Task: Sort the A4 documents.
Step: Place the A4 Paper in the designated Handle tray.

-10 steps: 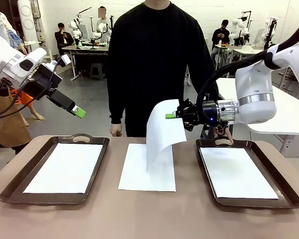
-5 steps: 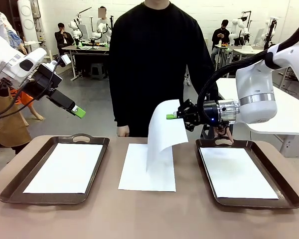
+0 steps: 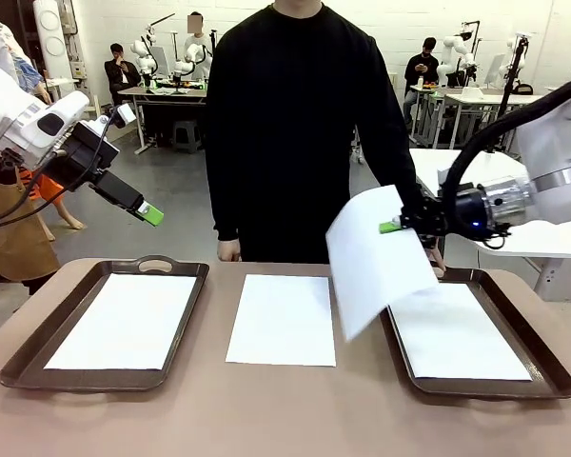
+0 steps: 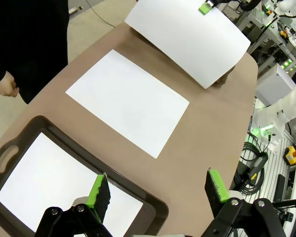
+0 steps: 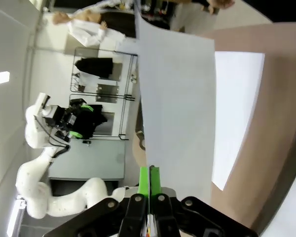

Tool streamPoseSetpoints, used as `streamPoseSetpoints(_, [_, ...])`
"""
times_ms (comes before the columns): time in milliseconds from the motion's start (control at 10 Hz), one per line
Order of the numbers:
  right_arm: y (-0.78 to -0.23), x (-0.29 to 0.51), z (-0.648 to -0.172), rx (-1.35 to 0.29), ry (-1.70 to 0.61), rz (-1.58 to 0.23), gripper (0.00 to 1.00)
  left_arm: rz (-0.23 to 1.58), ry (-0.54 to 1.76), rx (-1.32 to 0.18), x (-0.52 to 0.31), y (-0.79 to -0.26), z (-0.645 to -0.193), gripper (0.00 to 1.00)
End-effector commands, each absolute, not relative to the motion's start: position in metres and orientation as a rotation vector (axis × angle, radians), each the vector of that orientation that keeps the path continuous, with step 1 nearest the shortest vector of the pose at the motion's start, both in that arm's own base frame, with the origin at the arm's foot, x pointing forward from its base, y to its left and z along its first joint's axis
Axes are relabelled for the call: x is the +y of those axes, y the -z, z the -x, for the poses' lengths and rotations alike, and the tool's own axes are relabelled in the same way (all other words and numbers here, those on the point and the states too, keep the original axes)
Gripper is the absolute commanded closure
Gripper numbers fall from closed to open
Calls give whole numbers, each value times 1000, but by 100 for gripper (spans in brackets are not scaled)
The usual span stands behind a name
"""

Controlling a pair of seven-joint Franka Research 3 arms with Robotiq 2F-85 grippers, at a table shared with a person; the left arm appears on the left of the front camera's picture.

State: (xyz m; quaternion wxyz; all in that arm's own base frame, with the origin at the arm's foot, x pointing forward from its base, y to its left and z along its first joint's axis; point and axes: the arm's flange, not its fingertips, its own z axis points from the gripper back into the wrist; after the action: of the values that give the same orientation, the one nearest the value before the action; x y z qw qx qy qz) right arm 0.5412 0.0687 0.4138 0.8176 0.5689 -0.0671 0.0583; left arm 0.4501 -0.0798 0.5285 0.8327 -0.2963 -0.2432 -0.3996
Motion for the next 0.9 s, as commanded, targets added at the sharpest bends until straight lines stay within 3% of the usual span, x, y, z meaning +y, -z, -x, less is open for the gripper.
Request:
streamPoseSetpoints(0, [-389, 58, -547, -55, -158, -1173, 99, 634, 849, -516, -80, -529, -449, 0])
streamPoseSetpoints(300, [-350, 29, -558, 62, -67, -1191, 99, 634, 849, -516, -80, -529, -449, 0])
streamPoseSetpoints(800, [-325, -24, -569, 16, -60, -1068, 99, 634, 849, -516, -80, -529, -449, 0])
